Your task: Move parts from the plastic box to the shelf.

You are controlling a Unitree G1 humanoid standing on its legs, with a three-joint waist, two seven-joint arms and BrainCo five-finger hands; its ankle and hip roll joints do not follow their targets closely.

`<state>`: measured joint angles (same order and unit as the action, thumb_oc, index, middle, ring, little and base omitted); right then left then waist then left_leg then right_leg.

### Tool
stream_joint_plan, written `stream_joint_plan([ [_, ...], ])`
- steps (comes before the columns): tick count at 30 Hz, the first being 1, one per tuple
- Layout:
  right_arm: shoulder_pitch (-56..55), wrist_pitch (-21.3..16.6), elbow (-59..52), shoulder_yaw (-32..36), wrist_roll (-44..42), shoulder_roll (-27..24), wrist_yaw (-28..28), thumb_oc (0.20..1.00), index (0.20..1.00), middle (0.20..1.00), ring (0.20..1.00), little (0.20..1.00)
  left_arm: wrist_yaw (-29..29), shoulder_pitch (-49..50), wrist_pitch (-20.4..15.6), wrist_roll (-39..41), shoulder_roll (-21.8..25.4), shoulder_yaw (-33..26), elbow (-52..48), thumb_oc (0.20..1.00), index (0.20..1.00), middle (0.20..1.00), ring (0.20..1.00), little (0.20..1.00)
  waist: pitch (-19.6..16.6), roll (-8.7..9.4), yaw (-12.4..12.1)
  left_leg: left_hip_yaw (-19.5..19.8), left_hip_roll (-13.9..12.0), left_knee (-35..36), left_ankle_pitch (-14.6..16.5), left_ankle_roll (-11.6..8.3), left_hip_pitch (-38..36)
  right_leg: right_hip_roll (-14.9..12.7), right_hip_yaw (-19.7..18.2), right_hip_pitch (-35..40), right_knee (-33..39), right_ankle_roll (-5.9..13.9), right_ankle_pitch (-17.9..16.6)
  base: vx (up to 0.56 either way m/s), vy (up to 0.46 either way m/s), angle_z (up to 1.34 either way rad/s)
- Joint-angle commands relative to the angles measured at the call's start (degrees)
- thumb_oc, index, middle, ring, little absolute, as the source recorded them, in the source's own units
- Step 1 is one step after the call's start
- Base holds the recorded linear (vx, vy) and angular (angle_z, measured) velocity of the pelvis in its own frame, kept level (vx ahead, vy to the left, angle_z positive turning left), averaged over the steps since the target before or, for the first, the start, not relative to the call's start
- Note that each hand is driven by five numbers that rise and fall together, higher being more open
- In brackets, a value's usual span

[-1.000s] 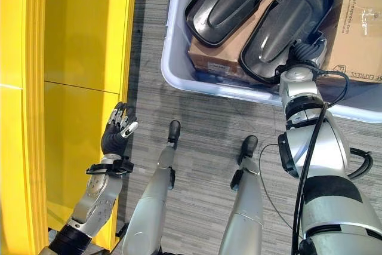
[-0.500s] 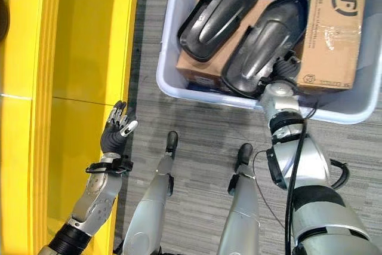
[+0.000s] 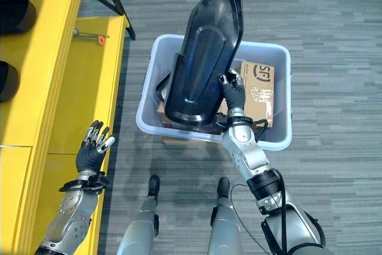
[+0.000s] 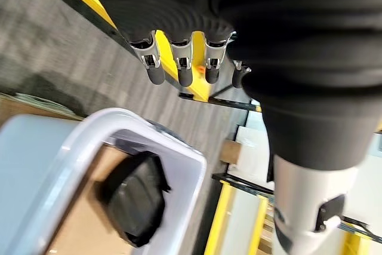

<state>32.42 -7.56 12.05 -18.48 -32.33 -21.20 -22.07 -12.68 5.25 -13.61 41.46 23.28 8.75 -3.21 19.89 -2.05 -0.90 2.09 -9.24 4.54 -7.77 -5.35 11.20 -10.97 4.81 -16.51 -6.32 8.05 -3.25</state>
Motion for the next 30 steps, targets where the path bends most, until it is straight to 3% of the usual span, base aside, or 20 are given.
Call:
stream_joint_plan([
  [1,-0.48,-3.15,-4.51,2.18,2.38,1.48,3.23,0.2,0.2,0.2,0.2,0.2,2.61,1.81,-0.66,-1.3,2.74,-1.59,-3.82,1.0,1.0,1.0,1.0,1.0,-4.76,2.22,-0.5,0.02,-2.69,-0.97,6.9,-1.39,-6.26,-2.56,-1.39,-0.11,1.54,1.58,-1.29,0.05,-0.043,-0.04],
  [5,-5.45,-2.42,-7.91,1.11,2.66,1.44,6.86,0.2,0.2,0.2,0.2,0.2,3.75,3.11,0.21,-2.04,1.6,-3.6,-2.82,1.0,1.0,1.0,1.0,1.0,-8.13,1.45,0.09,0.53,-4.88,-1.56,7.5,-1.63,-10.25,-1.14,-1.7,1.84,-4.7,1.26,3.77,0.06,-0.15,0.0],
  [6,-4.75,-2.44,-8.59,0.37,2.82,1.23,7.45,0.2,0.2,0.2,0.2,0.2,3.36,3.16,0.14,-2.04,1.17,-4.61,-2.47,1.0,1.0,1.0,1.0,1.0,-8.75,1.09,-0.14,1.75,-6.01,-1.94,6.87,-1.85,-10.79,-0.31,-1.54,1.96,-8.78,0.56,6.73,0.0,-0.183,0.03],
  [10,-2.45,-2.88,-8.96,-1.6,0.38,1.38,8.91,0.2,0.2,0.2,0.2,0.2,3.0,4.25,0.4,-2.11,-0.71,-6.14,-2.13,1.0,1.0,1.0,1.0,1.0,-8.82,1.33,-1.36,2.81,-8.22,-2.55,5.36,-2.12,-11.27,1.44,-0.39,0.88,-15.36,-1.55,10.56,-0.03,-0.175,0.18],
  [12,-0.76,-3.14,-9.62,-2.38,-0.23,0.36,9.3,0.2,0.2,0.2,0.2,0.2,3.04,4.99,0.43,-1.78,-1.46,-6.33,-1.87,1.0,1.0,1.0,1.0,1.0,-8.48,1.32,-2.34,4.21,-9.27,-2.37,1.7,-2.96,-9.64,2.35,0.9,0.41,-16.32,-2.39,11.9,-0.17,-0.232,0.19],
  [13,0.19,-3.99,-10.3,-2.54,-0.51,-1.29,8.76,0.2,0.2,0.2,0.2,0.2,2.94,5.17,0.38,-1.27,-1.95,-5.69,-1.43,1.0,1.0,1.0,1.0,1.0,-7.22,0.95,-3.57,6.36,-9.32,0.16,-7.41,-4.51,-4.41,1.83,4.76,-0.11,-17.27,-3.71,13.79,-0.23,-0.2,0.51],
  [14,0.21,-3.99,-10.29,-2.52,-0.51,-1.31,8.77,0.2,0.2,0.2,0.2,0.2,2.94,5.14,0.39,-1.27,-1.96,-5.67,-1.44,1.0,1.0,1.0,1.0,1.0,-7.39,0.86,-3.48,6.55,-9.38,0.17,-7.56,-4.52,-4.09,1.89,4.92,-0.23,-17.07,-3.72,13.56,-0.26,-0.193,1.14],
  [15,-0.08,-4.15,-10.35,-2.26,-0.28,-1.72,8.54,0.2,0.2,0.2,0.2,0.2,2.96,4.55,0.4,-1.49,-1.8,-5.0,-0.8,1.0,1.0,1.0,1.0,1.0,-6.59,0.91,-3.96,5.18,-8.88,0.45,-10.64,-4.7,-1.93,0.98,6.5,0.26,-16.85,-4.36,13.85,-0.14,-0.104,1.96],
  [16,-0.51,-4.37,-10.46,-1.87,-0.24,-2.38,8.44,0.2,0.2,0.2,0.2,0.2,3.22,3.72,0.36,-1.5,-1.69,-4.41,-0.48,1.0,1.0,1.0,1.0,1.0,-6.08,0.91,-3.83,2.02,-8.55,0.05,-11.37,-4.13,-0.58,0.08,8.38,0.84,-16.01,-4.78,13.4,-0.24,-0.201,2.02],
  [17,-1.27,-4.61,-10.85,-1.59,-0.01,-2.67,8.35,0.2,0.2,0.2,0.2,0.2,3.65,2.72,0.42,-1.74,-1.51,-3.96,-0.2,1.0,1.0,1.0,1.0,1.0,-5.36,1.28,-3.62,-4.48,-9.37,-1.28,-10.15,-3.24,-0.68,-1.83,11.68,1.96,-15.18,-4.92,13.17,-0.21,-0.154,1.84],
  [19,-1.55,-4.58,-10.86,-1.51,0.7,-2.41,7.85,0.2,0.2,0.2,0.2,0.2,3.74,2.22,0.36,-1.59,-1.58,-3.74,0.0,1.0,1.0,1.0,1.0,1.0,-5.13,0.99,-3.65,-5.59,-9.71,-1.85,-9.88,-3.42,-0.63,-2.68,13.29,2.36,-15.1,-4.9,12.82,-0.09,-0.038,1.83],
  [20,-2.56,-4.59,-11.12,-1.16,1.12,-0.9,7.47,0.2,0.2,0.2,0.2,0.2,4.08,1.96,0.35,-1.61,-2.0,-3.12,-0.99,1.0,1.0,1.0,1.0,1.0,-4.68,0.32,-3.87,-6.81,-10.13,-3.68,-8.26,-2.98,-0.99,-4.87,15.39,3.05,-16.62,-4.3,12.06,0.06,0.049,1.8],
  [21,-3.14,-4.54,-11.24,-1.12,0.84,-0.35,7.52,0.2,0.2,0.2,0.2,0.2,4.16,1.9,0.33,-1.53,-2.09,-2.93,-0.84,1.0,1.0,1.0,1.0,1.0,-4.46,0.43,-3.6,-6.7,-10.0,-4.63,-6.94,-3.42,-1.93,-5.79,15.32,3.88,-17.31,-3.61,12.88,0.04,0.097,1.15],
  [23,-4.76,-4.28,-12.46,-0.87,0.69,0.65,7.5,0.2,0.2,0.2,0.2,0.2,4.1,1.65,0.54,-1.43,-2.14,-3.02,-0.83,1.0,1.0,1.0,1.0,1.0,-3.98,0.31,-3.62,-6.44,-8.93,-6.53,-2.03,-2.31,-2.7,-8.27,16.36,5.41,-17.27,-2.33,12.05,0.06,0.161,0.78],
  [25,-6.11,-4.01,-13.64,-0.65,0.9,0.77,8.11,0.2,0.2,0.2,0.2,0.2,4.22,1.85,0.71,-1.28,-2.45,-3.09,-0.61,1.0,1.0,1.0,1.0,1.0,-4.14,0.19,-3.5,-6.35,-8.43,-6.24,-0.49,-2.09,-2.84,-8.94,16.32,6.19,-16.91,-1.89,11.68,0.07,0.149,0.38],
  [27,-8.51,-3.77,-14.97,0.26,0.4,1.16,8.55,0.2,0.2,0.2,0.2,0.2,4.69,1.64,1.1,-1.68,-2.12,-2.76,-0.99,1.0,1.0,1.0,1.0,1.0,-3.93,0.44,-3.87,-4.73,-6.15,-10.89,2.96,-1.52,-1.15,-11.22,17.1,8.44,-15.43,-1.16,9.93,0.06,0.219,0.14],
  [28,-9.47,-3.67,-15.48,1.26,1.08,1.01,8.72,0.2,0.2,0.2,0.2,0.2,4.98,0.77,0.87,-1.81,-0.93,-2.93,-1.1,1.0,1.0,1.0,1.0,1.0,-3.81,0.98,-4.02,-4.7,-4.87,-12.91,4.13,-1.11,0.55,-12.63,18.35,9.84,-13.02,-0.84,7.14,0.04,0.288,0.11],
  [30,-9.38,-3.35,-15.25,1.12,1.13,1.78,8.96,0.2,0.2,0.2,0.2,0.2,4.82,0.81,0.54,-2.33,-0.13,-3.78,-1.81,1.0,1.0,1.0,1.0,1.0,-4.16,1.36,-4.7,-4.28,-3.75,-13.39,5.58,-0.86,0.54,-13.21,18.27,11.18,-9.71,0.06,5.34,0.05,0.242,0.36],
])
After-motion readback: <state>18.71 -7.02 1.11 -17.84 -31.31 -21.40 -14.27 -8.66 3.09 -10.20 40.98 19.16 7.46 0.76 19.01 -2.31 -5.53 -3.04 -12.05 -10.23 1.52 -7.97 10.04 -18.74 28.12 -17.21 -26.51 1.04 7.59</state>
